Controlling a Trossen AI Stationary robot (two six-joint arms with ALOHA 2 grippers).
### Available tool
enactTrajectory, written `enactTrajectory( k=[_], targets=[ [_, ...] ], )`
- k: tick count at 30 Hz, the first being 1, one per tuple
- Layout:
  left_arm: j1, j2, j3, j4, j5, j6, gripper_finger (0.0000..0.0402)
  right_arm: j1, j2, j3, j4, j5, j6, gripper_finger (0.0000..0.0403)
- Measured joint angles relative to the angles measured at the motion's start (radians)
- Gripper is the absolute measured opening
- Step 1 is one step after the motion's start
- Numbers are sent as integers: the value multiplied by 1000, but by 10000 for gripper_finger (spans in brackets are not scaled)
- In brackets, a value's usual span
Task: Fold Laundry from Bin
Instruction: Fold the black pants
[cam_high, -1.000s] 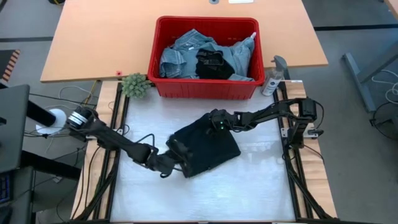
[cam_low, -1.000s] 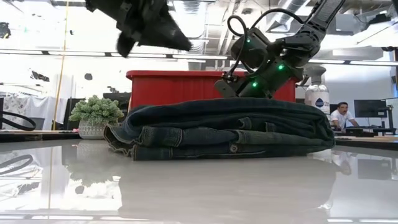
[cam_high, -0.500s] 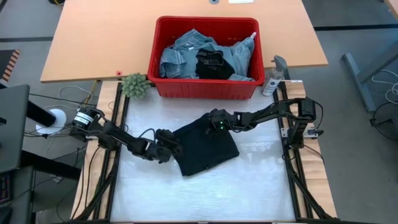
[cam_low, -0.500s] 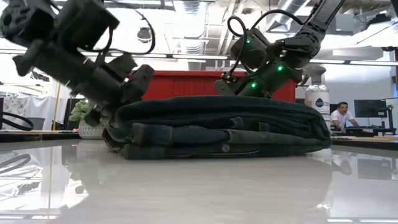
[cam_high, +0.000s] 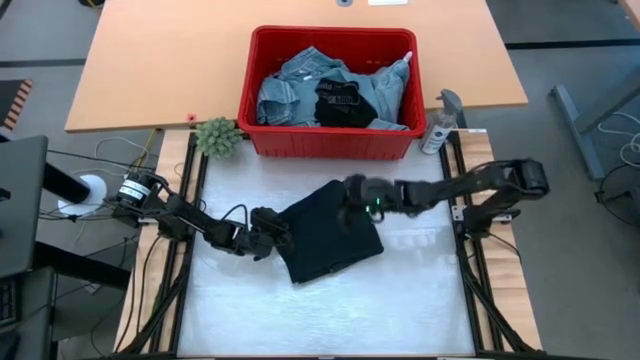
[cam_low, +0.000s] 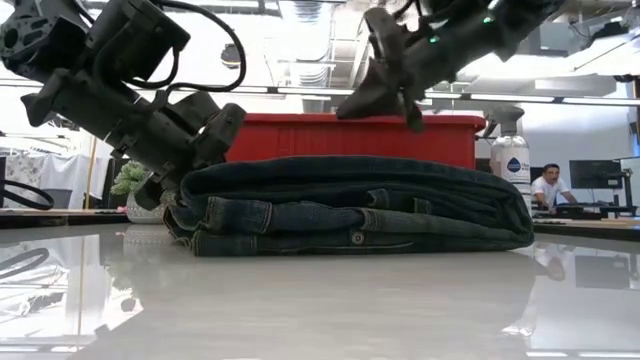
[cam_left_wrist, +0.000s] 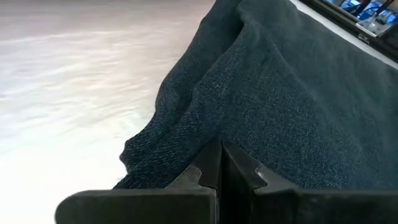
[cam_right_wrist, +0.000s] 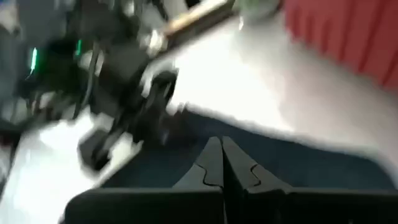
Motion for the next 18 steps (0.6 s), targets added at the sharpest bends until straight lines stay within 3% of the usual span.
enactTrajectory(
  k=[4,10,18],
  targets=[
    [1,0,0,3,12,1,0,114,55,3,43,25,8,14],
    [1,0,0,0,16,8,0,249,260,0,122,31,86,14],
    [1,0,0,-7,31,5,0,328,473,8,167,110,205,14]
  ],
)
